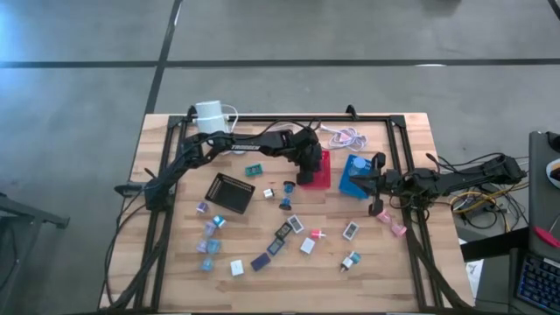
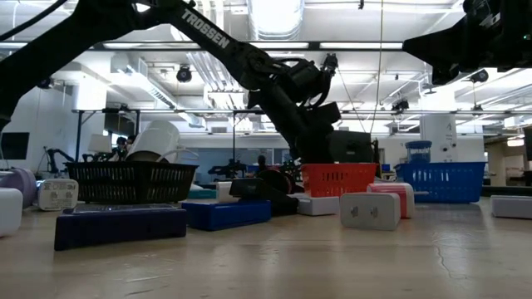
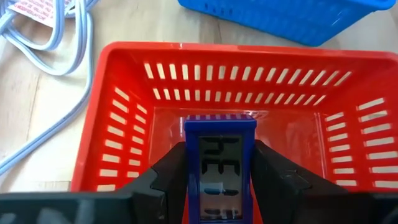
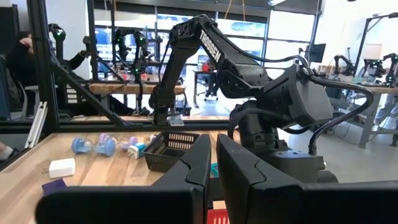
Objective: Pick & Place Office items
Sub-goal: Put the violet digital clock into the red bin, then put the violet charger adaptor into the black bin
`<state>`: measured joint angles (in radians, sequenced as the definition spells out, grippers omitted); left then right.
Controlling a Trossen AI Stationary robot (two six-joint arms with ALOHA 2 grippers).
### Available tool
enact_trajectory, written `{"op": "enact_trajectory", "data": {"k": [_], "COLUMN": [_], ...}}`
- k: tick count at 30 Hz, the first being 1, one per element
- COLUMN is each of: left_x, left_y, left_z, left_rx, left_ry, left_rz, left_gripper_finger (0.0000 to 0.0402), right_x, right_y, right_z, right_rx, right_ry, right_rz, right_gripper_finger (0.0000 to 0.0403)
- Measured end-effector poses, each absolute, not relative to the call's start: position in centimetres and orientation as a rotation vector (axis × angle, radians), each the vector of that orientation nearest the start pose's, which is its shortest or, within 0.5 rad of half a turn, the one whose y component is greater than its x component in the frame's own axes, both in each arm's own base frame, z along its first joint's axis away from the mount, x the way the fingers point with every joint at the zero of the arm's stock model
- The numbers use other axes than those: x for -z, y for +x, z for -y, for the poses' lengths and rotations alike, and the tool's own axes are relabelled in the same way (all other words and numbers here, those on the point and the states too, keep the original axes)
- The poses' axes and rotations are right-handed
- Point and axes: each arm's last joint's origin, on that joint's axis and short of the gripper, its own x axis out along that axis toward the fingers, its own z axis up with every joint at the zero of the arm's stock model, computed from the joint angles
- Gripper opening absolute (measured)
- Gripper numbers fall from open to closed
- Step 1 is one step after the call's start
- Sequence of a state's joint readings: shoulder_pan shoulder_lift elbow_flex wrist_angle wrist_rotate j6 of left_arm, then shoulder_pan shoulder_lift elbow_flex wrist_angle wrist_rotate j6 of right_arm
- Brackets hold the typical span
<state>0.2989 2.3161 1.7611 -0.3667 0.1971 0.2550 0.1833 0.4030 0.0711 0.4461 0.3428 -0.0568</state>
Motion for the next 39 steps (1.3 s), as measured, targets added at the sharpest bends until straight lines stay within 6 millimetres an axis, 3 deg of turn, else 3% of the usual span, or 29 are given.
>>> {"op": "enact_trajectory", "data": {"k": [11,18,24,27,32,36,39], "left_x": [-14.2,-14.2,-14.8,-17.7,-25.8,-32.4,-35.9], "left_y": [47.6,47.6,47.5,47.0,44.1,39.7,35.5], "left_z": [-14.1,-14.1,-14.0,-13.6,-11.9,-9.8,-8.3], "left_rx": [0.026,0.026,0.024,0.038,0.055,0.055,0.049], "left_ry": [0.023,0.024,0.008,0.007,0.033,0.08,0.106], "left_rz": [-0.899,-0.899,-0.916,-0.903,-0.847,-0.708,-0.6], "left_gripper_finger": [0.0147,0.0255,0.0274,0.0272,0.0256,0.0189,0.0119], "right_x": [-19.5,-19.5,-19.5,-19.5,-19.5,-19.4,-19.4], "right_y": [12.2,12.2,12.2,12.2,12.2,12.2,12.2], "right_z": [-1.3,-1.3,-1.3,-1.3,-1.3,-1.3,-1.3], "right_rx": [0.163,0.163,0.161,0.161,0.16,0.16,0.16], "right_ry": [-0.034,-0.034,-0.033,-0.034,-0.032,-0.031,-0.028], "right_rz": [0.105,0.104,0.104,0.104,0.104,0.102,0.102], "right_gripper_finger": [0.0022,0.0022,0.0022,0.0022,0.0022,0.0022,0.0022]}}
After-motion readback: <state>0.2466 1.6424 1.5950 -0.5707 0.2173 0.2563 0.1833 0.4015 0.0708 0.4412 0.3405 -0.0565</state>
